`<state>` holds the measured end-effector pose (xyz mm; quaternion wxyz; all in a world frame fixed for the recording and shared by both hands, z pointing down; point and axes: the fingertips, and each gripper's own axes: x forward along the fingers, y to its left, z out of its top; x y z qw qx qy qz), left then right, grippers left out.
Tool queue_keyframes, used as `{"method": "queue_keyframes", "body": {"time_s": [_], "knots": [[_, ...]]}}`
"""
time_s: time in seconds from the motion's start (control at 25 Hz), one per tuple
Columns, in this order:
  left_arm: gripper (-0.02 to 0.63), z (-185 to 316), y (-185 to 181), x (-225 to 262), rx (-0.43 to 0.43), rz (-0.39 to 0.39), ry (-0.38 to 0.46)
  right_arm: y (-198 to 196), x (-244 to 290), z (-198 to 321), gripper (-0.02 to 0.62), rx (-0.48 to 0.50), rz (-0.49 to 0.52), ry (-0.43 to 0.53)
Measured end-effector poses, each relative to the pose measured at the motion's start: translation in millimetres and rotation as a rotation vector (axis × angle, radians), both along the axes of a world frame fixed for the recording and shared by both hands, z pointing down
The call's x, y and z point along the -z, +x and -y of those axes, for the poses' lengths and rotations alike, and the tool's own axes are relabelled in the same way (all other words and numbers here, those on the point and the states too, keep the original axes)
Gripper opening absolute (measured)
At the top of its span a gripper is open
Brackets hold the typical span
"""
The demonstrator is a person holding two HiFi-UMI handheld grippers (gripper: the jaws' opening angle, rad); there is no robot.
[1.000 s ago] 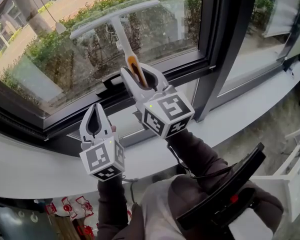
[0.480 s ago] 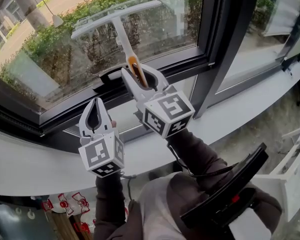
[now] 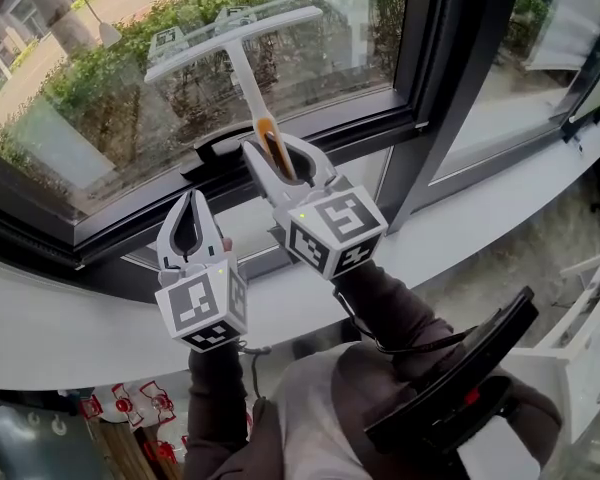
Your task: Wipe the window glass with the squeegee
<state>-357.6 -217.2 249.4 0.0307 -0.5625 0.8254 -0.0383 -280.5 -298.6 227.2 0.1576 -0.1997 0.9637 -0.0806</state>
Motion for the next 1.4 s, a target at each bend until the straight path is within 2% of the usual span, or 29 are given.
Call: {"method": "queue_keyframes", "body": {"time_s": [1.4], "knots": [[0.002,8.9,11.9,-20.6,-0.054,0.003,-0.041,1.6,-68.9,-10.1,0.074,0.022,-0.098,-0.113]]}}
